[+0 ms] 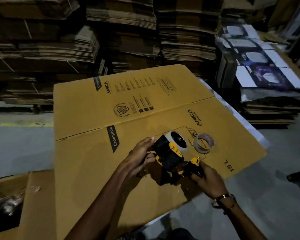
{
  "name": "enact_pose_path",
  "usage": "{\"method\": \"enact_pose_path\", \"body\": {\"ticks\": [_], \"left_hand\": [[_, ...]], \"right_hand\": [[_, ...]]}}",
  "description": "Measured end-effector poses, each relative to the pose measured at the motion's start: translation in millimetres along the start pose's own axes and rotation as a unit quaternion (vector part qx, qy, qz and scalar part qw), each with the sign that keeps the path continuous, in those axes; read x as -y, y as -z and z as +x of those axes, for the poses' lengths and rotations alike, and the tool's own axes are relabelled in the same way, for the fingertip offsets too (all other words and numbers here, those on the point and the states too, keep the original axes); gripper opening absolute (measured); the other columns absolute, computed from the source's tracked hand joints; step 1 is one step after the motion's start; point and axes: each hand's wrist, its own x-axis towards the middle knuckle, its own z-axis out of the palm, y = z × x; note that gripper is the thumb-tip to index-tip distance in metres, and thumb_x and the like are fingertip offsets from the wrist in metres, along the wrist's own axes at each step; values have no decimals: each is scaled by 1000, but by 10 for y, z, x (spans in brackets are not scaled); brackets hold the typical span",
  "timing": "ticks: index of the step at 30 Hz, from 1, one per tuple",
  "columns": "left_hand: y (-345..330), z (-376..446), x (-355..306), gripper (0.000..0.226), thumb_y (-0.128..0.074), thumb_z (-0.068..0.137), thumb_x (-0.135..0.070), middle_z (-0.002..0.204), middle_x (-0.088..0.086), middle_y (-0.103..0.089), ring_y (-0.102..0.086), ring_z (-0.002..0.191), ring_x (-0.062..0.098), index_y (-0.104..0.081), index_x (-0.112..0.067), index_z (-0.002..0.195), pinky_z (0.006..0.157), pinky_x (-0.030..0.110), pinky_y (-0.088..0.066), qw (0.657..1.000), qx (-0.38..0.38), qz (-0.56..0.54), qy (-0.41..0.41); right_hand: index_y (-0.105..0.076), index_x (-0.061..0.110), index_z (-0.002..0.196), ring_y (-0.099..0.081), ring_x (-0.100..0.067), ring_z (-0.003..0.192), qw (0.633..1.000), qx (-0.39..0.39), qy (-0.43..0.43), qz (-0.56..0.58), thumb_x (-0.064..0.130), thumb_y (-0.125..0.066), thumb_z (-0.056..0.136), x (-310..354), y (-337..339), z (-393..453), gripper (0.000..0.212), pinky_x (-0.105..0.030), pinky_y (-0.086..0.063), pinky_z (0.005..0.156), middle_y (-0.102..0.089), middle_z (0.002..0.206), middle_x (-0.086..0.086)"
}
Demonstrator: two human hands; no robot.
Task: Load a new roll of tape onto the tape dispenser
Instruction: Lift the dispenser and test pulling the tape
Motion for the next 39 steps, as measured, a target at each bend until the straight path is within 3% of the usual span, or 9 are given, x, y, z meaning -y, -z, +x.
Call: {"method": "enact_pose_path", "body": {"ticks": [3, 6, 12, 15, 20, 24, 33, 36, 39], "left_hand": [[37, 24, -137, 40, -45, 101, -55, 111, 14, -63, -64, 84, 28, -57, -17, 103, 75, 40, -53, 997, -12, 62, 35], [15, 89, -272, 62, -46, 93, -69, 117, 10, -65, -65, 99, 29, -59, -16, 121, 72, 37, -56, 988, -28, 139, 62], [-187, 385, -365, 65, -63, 87, -63, 95, 12, -64, -62, 80, 29, -65, -5, 118, 68, 36, -51, 969, -112, 213, 53], [-318, 584, -368, 51, -67, 89, -56, 89, 8, -61, -58, 82, 29, -68, -9, 107, 71, 38, -49, 966, -156, 202, 47], [-459, 930, -355, 51, -72, 86, -50, 110, 13, -69, -62, 93, 27, -68, -6, 112, 79, 39, -51, 963, -218, 156, 28], [-570, 1138, -374, 49, -68, 93, -38, 98, 8, -66, -58, 82, 20, -62, 1, 122, 69, 30, -45, 961, -252, 112, 13], [-572, 1426, -414, 39, -68, 94, -32, 105, 7, -67, -60, 87, 15, -62, -9, 125, 68, 28, -48, 952, -301, 58, -9], [-530, 1486, -365, 38, -68, 95, -26, 100, 5, -67, -60, 82, 13, -61, -8, 127, 54, 20, -52, 947, -318, 37, -15], [-458, 1565, -302, 38, -69, 94, -24, 110, 11, -70, -62, 85, 14, -62, -5, 126, 57, 19, -50, 941, -333, 42, -27]], "right_hand": [[-57, 30, 130, -66, -25, 103, 998, 9, 23, -62, 28, -68, 88, -7, 52, 180, 43, -30, -45, 72, -70, 116, 4], [-56, 32, 126, -67, -25, 102, 994, 15, 62, -93, 34, -67, 88, -5, 116, 403, 40, -33, -50, 71, -70, 116, 6], [-58, 24, 113, -67, -26, 98, 981, 46, 131, -139, 32, -64, 82, -72, 341, 1047, 33, -37, -53, 74, -70, 106, 1], [-60, 27, 110, -66, -27, 97, 966, 52, 171, -185, 35, -65, 79, -133, 485, 1430, 33, -34, -48, 72, -71, 106, 2], [-57, 32, 123, -61, -28, 106, 947, 73, 230, -211, 34, -64, 80, -207, 652, 2084, 44, -37, -50, 81, -68, 116, 0], [-56, 27, 125, -59, -28, 108, 930, 73, 271, -236, 34, -66, 82, -204, 714, 2528, 44, -35, -48, 83, -66, 116, -3], [-55, 22, 121, -53, -27, 107, 906, 86, 342, -236, 26, -63, 85, -70, 704, 3064, 37, -36, -35, 83, -65, 114, -2], [-55, 21, 121, -53, -28, 106, 901, 86, 349, -242, 26, -63, 85, -37, 654, 3138, 37, -34, -29, 78, -64, 113, -3], [-55, 19, 122, -52, -29, 106, 897, 96, 355, -243, 26, -63, 85, -24, 594, 3212, 38, -37, -33, 82, -63, 114, -4]]}}
